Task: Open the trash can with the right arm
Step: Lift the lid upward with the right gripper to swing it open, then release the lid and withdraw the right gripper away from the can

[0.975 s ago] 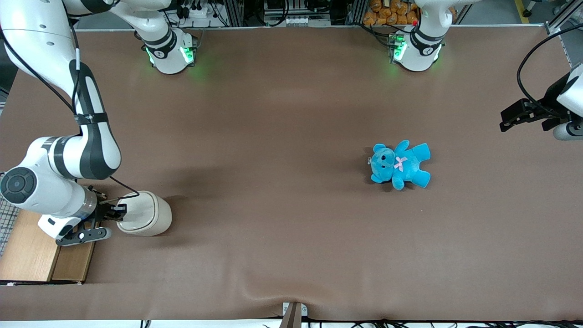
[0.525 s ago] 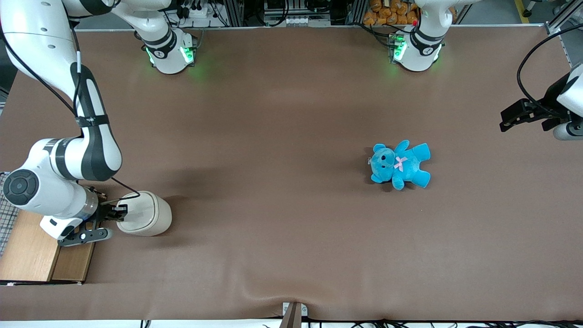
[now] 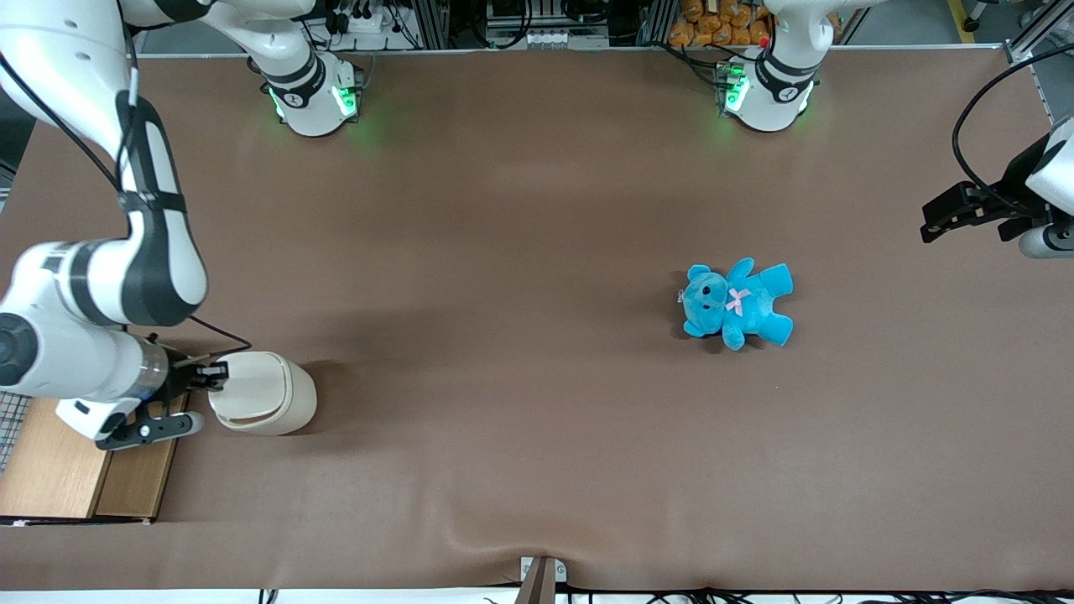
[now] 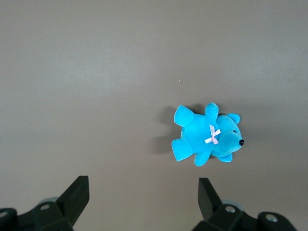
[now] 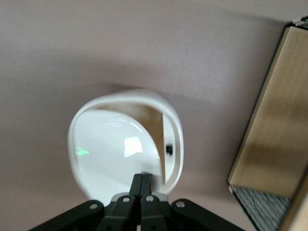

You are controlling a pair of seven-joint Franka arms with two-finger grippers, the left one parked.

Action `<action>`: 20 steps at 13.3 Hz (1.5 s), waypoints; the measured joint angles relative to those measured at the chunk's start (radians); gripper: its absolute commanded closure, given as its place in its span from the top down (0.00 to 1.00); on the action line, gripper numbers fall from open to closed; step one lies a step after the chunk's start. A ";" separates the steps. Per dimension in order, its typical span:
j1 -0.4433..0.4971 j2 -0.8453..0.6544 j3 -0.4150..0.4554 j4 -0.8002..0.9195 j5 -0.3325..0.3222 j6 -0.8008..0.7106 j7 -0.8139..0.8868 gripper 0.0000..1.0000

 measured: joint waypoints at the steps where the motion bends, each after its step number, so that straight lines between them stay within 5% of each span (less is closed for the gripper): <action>1: 0.005 -0.004 0.002 0.032 0.000 -0.053 0.004 0.00; 4: 0.028 -0.008 0.012 0.086 0.000 -0.166 0.065 0.01; 6: 0.033 -0.008 0.044 0.118 0.000 -0.236 0.103 0.41; 7: 0.033 -0.009 0.060 0.136 0.000 -0.270 0.122 0.90; 8: 0.033 -0.012 0.069 0.151 0.000 -0.297 0.135 1.00; 13: -0.003 -0.074 0.073 0.177 0.065 -0.382 0.149 1.00; 20: -0.027 -0.200 0.067 0.178 0.065 -0.471 0.149 1.00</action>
